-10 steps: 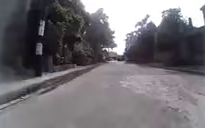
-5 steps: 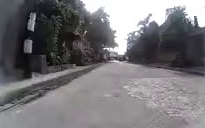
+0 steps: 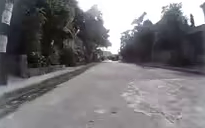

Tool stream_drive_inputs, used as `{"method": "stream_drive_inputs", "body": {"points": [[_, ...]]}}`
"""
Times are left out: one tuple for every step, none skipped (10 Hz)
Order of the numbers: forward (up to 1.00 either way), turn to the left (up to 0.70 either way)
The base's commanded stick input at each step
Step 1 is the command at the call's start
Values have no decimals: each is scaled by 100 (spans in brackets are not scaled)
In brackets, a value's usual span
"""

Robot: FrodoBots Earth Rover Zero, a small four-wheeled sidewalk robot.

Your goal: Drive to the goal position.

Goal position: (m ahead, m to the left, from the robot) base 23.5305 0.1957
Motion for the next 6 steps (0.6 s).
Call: {"method": "stream_drive_inputs", "body": {"points": [[100,5],[100,2],[100,0],[100,0],[100,0],[100,0]]}}
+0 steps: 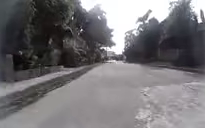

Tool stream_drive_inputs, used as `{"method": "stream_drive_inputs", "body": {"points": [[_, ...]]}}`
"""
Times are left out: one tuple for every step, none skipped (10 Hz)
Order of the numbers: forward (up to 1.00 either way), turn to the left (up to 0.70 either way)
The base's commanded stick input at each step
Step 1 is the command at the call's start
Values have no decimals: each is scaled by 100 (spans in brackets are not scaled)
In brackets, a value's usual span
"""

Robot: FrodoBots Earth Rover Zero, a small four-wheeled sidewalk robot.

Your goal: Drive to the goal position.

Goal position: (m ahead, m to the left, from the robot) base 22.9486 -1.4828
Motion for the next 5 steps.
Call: {"method": "stream_drive_inputs", "body": {"points": [[100,0],[100,0],[100,0],[100,0],[100,-6]]}}
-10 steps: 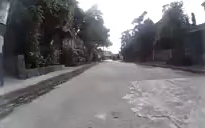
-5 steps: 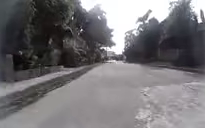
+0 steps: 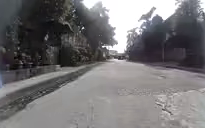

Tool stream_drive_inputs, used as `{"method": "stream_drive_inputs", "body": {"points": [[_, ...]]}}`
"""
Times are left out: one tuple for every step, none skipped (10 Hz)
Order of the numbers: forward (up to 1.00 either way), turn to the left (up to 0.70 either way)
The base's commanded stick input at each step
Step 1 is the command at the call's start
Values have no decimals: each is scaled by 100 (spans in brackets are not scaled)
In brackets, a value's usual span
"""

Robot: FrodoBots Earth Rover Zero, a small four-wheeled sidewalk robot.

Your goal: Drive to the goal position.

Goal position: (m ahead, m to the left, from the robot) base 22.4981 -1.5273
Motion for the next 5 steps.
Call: {"method": "stream_drive_inputs", "body": {"points": [[100,-26],[100,-35],[100,-28],[100,0],[100,0]]}}
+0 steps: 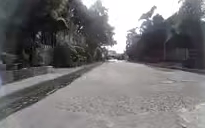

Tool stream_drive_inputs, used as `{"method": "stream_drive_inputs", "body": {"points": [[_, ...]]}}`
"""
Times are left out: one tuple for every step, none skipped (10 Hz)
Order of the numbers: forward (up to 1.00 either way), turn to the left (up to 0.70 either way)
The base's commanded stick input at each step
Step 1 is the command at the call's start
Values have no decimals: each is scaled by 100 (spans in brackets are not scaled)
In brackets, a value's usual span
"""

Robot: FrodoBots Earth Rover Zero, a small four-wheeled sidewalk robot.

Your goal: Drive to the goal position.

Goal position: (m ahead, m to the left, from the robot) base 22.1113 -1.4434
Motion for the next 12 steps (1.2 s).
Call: {"method": "stream_drive_inputs", "body": {"points": [[100,0],[100,0],[100,0],[100,0],[100,0],[100,0],[100,-14],[100,-39],[100,-26],[100,-40],[100,-40],[100,-40]]}}
